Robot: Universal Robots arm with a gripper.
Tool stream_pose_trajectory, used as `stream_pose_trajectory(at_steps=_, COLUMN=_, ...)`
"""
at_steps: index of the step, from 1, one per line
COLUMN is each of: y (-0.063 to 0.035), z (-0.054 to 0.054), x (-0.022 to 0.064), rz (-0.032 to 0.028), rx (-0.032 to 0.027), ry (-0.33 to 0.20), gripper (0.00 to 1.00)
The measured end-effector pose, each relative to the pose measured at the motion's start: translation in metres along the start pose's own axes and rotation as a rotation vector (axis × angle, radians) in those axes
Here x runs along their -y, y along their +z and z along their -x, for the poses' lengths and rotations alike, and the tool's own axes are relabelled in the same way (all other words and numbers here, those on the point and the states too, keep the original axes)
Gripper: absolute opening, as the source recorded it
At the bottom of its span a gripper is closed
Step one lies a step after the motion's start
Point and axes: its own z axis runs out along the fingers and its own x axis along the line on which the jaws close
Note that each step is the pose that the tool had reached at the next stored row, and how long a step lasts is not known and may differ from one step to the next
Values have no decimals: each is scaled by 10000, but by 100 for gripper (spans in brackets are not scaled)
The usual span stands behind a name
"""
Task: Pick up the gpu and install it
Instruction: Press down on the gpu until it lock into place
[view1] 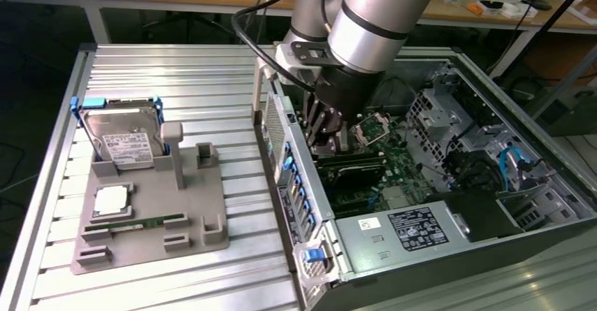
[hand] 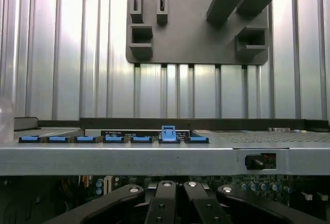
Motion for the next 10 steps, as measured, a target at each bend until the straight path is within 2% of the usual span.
stream_pose_trajectory(at_steps=4, y=5, z=-6, x=-11, rz=102, rx=1, ry=0, gripper=11)
stream_pose_trajectory(at_steps=8, y=41, z=-12, x=-9, rz=128, rx=-11, ry=3, gripper=11)
stream_pose_trajectory(at_steps=10, y=68, z=-14, x=-2, rz=109, rx=-11, ry=-1, gripper=11)
